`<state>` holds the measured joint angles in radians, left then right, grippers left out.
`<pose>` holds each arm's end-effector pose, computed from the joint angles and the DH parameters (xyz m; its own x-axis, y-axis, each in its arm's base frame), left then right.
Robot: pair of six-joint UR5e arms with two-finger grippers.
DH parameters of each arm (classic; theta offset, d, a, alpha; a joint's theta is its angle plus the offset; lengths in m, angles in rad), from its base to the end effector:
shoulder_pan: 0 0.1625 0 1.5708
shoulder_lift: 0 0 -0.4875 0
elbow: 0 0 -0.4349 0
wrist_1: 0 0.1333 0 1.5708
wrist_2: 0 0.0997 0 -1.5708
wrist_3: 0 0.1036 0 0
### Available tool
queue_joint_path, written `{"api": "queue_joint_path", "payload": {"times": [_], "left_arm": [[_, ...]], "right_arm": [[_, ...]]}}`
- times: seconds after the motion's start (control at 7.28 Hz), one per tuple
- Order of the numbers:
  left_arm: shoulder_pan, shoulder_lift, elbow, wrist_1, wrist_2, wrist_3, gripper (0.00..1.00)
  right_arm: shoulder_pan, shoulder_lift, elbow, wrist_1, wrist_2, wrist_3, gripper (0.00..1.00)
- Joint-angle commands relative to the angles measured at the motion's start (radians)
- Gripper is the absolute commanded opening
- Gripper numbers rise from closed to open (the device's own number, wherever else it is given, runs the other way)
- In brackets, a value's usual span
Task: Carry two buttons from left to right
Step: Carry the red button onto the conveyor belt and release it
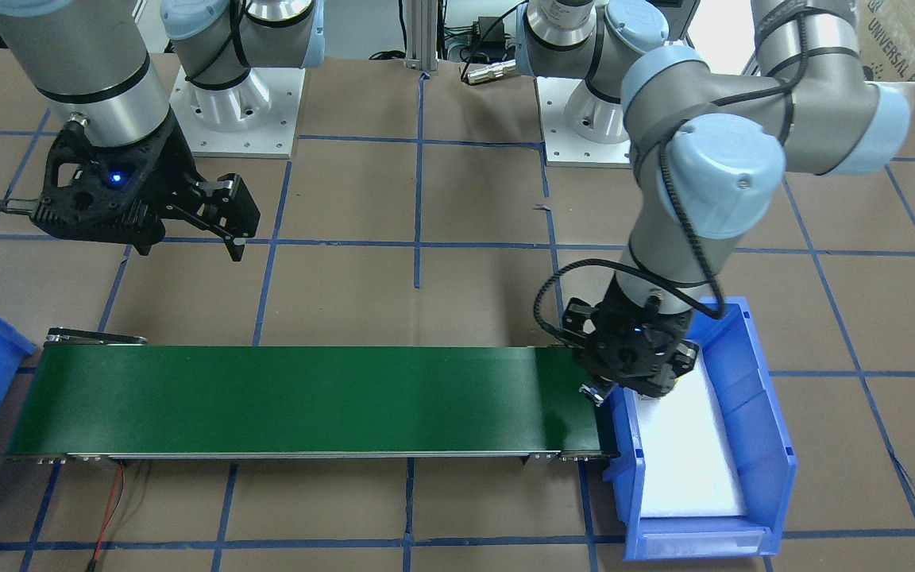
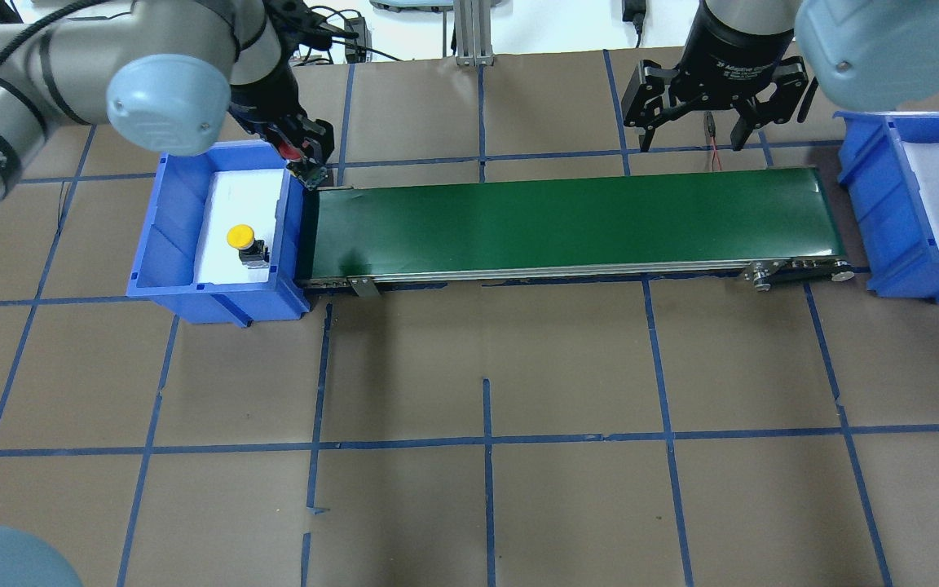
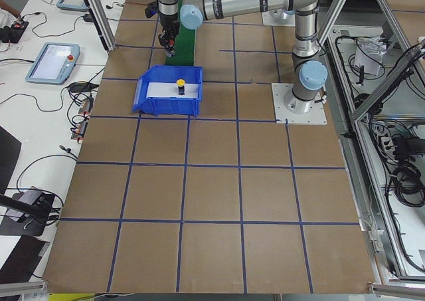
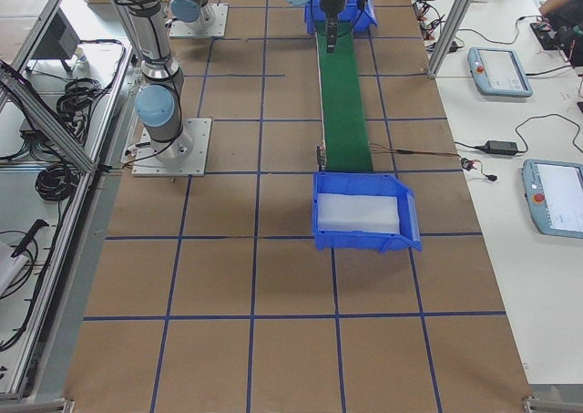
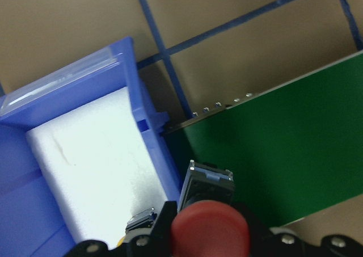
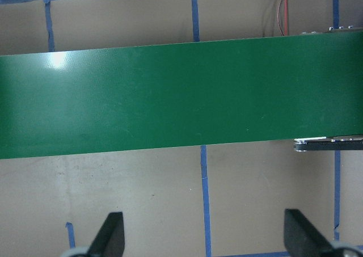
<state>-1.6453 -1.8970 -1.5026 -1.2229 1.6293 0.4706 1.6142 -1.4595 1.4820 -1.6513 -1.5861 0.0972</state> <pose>-0.1779 -0.6739 0.4193 -0.8540 0.5119 -0.0926 0.5176 0.8539 -0.0536 0.1574 -0.5882 0.5396 -0.9985 0.0545 0.0096 0.0538 0.9968 -0.0592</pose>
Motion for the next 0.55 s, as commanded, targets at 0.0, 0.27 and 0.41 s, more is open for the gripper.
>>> {"api": "queue_joint_path", "payload": {"times": [0.0,0.27,0.41], "left_arm": [[-0.053,-0.01,-0.066,0.069,0.009,0.203,0.33],[-0.059,-0.045,-0.087,0.161,0.008,0.382,0.33],[-0.059,-0.063,-0.082,0.163,0.004,0.422,0.33]], "right_arm": [[-0.011,0.002,0.0,-0.005,-0.001,-0.013,1.0],[-0.016,0.002,0.007,-0.008,-0.003,-0.054,1.0],[-0.016,0.001,0.009,-0.007,0.0,-0.079,1.0]]}}
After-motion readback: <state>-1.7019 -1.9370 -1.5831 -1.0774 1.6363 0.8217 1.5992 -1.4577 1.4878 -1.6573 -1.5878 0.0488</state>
